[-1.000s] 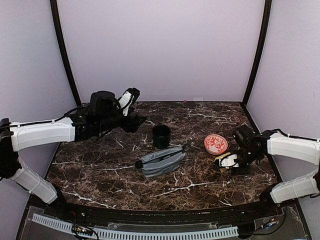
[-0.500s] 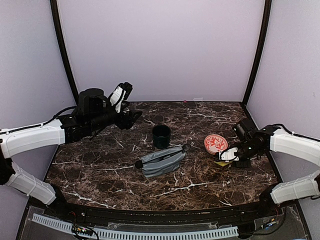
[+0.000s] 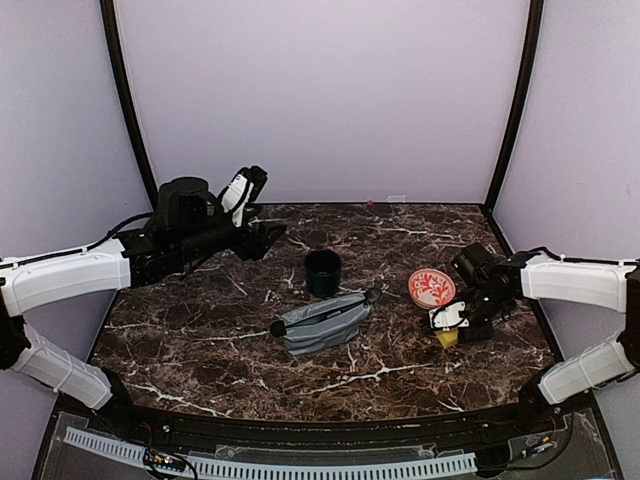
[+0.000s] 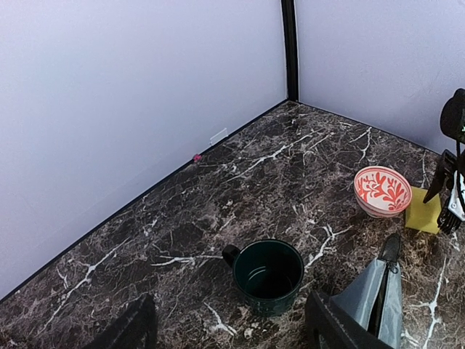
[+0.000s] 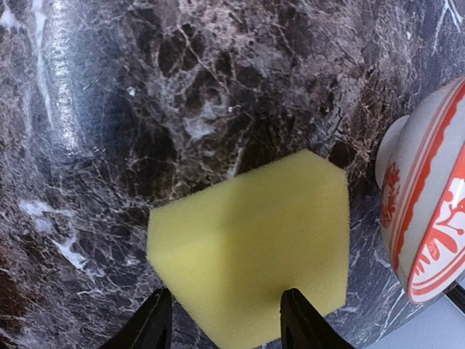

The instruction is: Sort the hair-cutting tools

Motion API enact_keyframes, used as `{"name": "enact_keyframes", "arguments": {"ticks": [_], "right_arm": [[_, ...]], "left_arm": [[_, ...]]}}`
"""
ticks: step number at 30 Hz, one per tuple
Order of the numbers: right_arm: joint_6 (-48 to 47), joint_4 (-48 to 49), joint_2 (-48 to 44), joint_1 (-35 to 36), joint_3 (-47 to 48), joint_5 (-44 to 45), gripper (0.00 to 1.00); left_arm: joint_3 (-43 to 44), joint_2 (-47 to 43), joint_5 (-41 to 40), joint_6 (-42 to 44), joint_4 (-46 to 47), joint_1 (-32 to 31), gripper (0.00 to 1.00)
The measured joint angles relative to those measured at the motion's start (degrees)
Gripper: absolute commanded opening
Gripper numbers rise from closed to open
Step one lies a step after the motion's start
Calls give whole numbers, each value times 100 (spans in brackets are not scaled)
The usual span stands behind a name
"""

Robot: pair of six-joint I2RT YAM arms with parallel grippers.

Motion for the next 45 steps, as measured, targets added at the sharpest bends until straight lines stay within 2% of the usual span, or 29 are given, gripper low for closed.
{"name": "enact_keyframes", "arguments": {"ticks": [4,6,8,11,12,14,17,21,25,29,32,35,40,45], "right_arm": [[9,-2,105,48,-39,-63,53],[33,15,177,72,-63,-70,49],[96,109,245,96,-107,-59,38],[192,282,310,105,-136,7,9],[273,323,315,111,-133,35,5],[428,323,295,118,-109,28,2],[710,55,122,129,13,-433,0],[1014,-435,-452,192,398,-1541,0],[1169,-496,-868,210,1088,-2717,0],[1211,-584,-671,221,1998,-4264,0],[1154,-774,-446,221,2424,-5066,0],[1010,-1005,-238,232,2852,-5984,0],[935,-1209,-225,315,2931,-6878,0],[1226,-988,-227,352,2826,-7189,0]], "left_arm": [[0,9,2,26,-2,0,71],[0,22,7,44,-2,0,71],[0,39,9,61,-4,0,71],[0,81,24,68,-4,0,71],[0,98,28,74,-4,0,71],[-2,122,70,105,-2,0,70],[-74,129,221,173,76,0,70],[-400,116,697,278,455,2,70],[-684,118,1287,313,726,-85,70],[-695,197,1720,529,1161,-756,70],[-684,365,2181,632,1515,-1248,70],[-684,599,2577,546,1958,-1427,70],[-682,986,2728,267,2763,-1528,70],[-529,1410,2415,184,3263,-1930,70]]}}
